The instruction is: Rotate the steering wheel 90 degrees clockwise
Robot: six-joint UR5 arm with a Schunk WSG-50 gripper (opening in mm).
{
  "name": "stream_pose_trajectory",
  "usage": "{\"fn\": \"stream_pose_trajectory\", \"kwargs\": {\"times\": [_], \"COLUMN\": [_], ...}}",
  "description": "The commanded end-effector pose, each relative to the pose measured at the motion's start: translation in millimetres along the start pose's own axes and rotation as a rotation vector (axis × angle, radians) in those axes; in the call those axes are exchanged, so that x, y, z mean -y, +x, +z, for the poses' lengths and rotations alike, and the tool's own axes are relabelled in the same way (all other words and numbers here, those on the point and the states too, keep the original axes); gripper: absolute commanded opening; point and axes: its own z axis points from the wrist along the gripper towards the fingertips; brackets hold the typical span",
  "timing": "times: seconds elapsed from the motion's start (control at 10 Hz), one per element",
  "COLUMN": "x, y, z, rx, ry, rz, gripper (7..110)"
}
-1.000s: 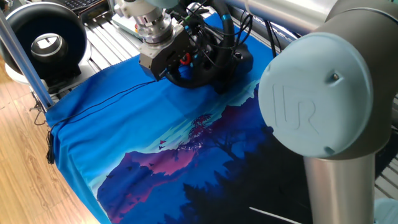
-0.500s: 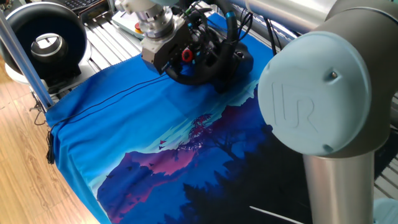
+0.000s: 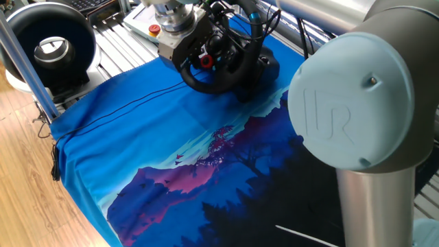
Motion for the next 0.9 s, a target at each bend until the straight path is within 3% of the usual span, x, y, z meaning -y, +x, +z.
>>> {"fn": "stream_pose_trajectory", "kwargs": {"times": [0.0,0.2,0.4,0.6,0.7,0.8], "x": [4,-2,-4,7,20,25], "y": [-7.3,-3.5,-8.2,-16.1,-19.7,-19.7], "z": [-1.9,-1.4,-5.5,-7.0,-9.9,-11.7], "rx": [0.020,0.008,0.032,0.069,0.090,0.097], "ry": [0.018,0.005,0.014,0.059,0.112,0.133], "rz": [0.005,0.007,0.013,-0.005,-0.027,-0.034], "gripper": [7,7,7,7,7,7]}}
